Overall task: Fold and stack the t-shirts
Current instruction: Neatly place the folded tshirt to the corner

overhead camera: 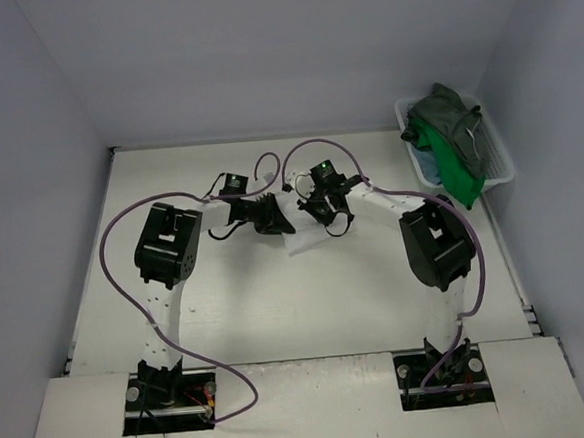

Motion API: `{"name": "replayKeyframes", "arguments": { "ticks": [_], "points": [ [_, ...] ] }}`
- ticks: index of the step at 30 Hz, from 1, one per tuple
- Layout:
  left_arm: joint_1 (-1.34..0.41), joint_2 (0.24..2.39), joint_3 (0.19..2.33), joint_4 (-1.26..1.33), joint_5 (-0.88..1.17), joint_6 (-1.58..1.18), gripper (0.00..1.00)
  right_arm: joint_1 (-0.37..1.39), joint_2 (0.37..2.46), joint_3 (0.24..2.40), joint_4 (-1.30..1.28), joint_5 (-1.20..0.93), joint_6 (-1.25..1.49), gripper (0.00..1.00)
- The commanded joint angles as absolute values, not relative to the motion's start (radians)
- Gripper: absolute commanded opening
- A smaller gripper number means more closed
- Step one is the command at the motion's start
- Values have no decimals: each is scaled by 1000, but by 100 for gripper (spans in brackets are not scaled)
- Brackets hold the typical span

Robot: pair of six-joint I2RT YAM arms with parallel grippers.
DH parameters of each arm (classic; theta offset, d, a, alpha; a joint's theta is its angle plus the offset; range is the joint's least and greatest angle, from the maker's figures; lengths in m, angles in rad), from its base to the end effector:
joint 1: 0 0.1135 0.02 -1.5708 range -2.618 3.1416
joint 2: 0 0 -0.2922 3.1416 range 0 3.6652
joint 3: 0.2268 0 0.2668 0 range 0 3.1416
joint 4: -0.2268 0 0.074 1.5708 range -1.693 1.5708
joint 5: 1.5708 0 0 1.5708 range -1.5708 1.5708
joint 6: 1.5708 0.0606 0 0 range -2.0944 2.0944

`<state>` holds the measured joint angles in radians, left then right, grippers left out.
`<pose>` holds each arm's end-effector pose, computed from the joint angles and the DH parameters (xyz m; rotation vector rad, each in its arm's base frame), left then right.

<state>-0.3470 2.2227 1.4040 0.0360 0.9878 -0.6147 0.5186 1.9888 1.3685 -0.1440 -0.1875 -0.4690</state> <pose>0.4481 -0.2159 0.1212 0.2128 2.4576 -1.6120 0.4125 0.2484 0.1858 -1.1862 2.0066 0.2436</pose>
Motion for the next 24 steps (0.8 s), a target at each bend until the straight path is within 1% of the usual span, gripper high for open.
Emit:
{"name": "replayKeyframes", "arguments": {
  "ticks": [1, 4, 5, 9, 10, 12, 13, 14, 17, 24],
  "points": [
    [-270, 2226, 1468, -164, 870, -445, 0, 474, 1855, 1385, -158, -229, -489, 0],
    [-238, 2227, 1522, -253, 856, -379, 0, 442, 1812, 1391, -161, -265, -486, 1],
    [-232, 2229, 1535, -270, 864, -349, 0, 422, 1803, 1393, -163, -276, -486, 8],
    [-206, 2259, 1632, -467, 877, -232, 0, 390, 1756, 1393, -161, -281, -492, 11],
    [-198, 2285, 1693, -519, 879, -203, 0, 384, 1750, 1393, -163, -282, -492, 11],
    [-175, 2327, 1733, -627, 903, -122, 0, 373, 1735, 1390, -163, -281, -495, 8],
    [-166, 2350, 1817, -702, 902, -80, 0, 370, 1730, 1388, -163, -281, -499, 6],
    [-157, 2373, 1862, -839, 902, 8, 0, 368, 1721, 1384, -163, -282, -500, 5],
    [-104, 2439, 1971, -984, 881, 125, 0, 364, 1704, 1365, -163, -287, -505, 2],
    [27, 2412, 2025, -1049, 674, 267, 0, 353, 1674, 1319, -161, -290, -518, 0]
  ]
}}
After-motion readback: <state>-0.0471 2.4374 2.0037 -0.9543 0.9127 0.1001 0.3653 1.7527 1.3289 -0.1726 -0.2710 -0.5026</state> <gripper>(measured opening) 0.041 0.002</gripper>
